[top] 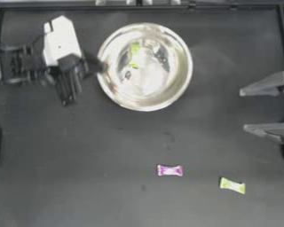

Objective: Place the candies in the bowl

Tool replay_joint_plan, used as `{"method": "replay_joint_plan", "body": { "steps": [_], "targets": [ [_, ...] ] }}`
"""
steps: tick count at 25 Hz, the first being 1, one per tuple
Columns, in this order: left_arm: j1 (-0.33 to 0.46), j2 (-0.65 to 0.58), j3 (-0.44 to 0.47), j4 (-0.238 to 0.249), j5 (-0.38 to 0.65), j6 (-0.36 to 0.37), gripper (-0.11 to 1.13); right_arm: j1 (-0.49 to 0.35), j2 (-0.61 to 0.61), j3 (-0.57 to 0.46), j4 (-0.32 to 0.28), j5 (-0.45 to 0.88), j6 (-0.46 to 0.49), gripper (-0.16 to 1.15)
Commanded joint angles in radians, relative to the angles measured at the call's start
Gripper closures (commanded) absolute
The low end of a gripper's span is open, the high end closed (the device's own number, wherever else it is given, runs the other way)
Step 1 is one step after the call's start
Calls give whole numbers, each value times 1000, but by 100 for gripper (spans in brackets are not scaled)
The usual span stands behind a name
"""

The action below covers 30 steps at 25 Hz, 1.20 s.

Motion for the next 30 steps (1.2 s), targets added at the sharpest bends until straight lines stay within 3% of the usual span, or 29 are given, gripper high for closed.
{"method": "replay_joint_plan", "body": {
  "steps": [1, 17, 20, 24, 28, 30],
  "targets": [
    [35, 41, -37, -2, -52, 11, 82, 2, 21, -11, 3, -18, 0, 0],
    [137, 339, -160, 5, -186, 49, 83, 0, 25, -9, 3, -26, 2, 0],
    [138, 364, -169, 17, -210, 63, 79, 2, 25, -9, 3, -26, 2, 0],
    [140, 382, -170, 15, -242, 83, 52, 2, 25, -9, 3, -26, 2, 0],
    [138, 385, -170, -2, -245, 83, 2, 2, 25, -8, 3, -26, 0, 0],
    [141, 385, -170, -6, -247, 83, -7, 2, 25, -2, 3, -26, 0, 0]
  ]
}}
